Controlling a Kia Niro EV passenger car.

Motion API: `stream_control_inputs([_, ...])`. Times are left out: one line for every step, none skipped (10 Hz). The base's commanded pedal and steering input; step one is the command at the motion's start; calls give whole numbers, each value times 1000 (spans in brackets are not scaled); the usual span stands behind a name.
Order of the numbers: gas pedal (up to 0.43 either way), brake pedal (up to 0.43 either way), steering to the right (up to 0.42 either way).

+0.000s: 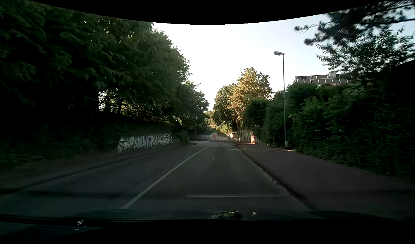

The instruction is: Follow the waypoints while adhering to traffic rules and regulations

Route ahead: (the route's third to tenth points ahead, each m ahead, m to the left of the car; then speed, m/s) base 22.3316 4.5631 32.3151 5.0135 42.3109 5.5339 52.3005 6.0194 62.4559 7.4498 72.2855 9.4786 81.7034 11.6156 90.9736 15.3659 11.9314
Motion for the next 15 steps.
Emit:
stream_control_inputs([118,0,18])
stream_control_inputs([118,0,17])
stream_control_inputs([118,0,17])
stream_control_inputs([110,0,17])
stream_control_inputs([110,0,17])
stream_control_inputs([110,0,17])
stream_control_inputs([110,0,17])
stream_control_inputs([110,0,17])
stream_control_inputs([110,0,17])
stream_control_inputs([87,0,16])
stream_control_inputs([79,0,16])
stream_control_inputs([59,0,15])
stream_control_inputs([47,0,14])
stream_control_inputs([47,0,11])
stream_control_inputs([47,0,11])
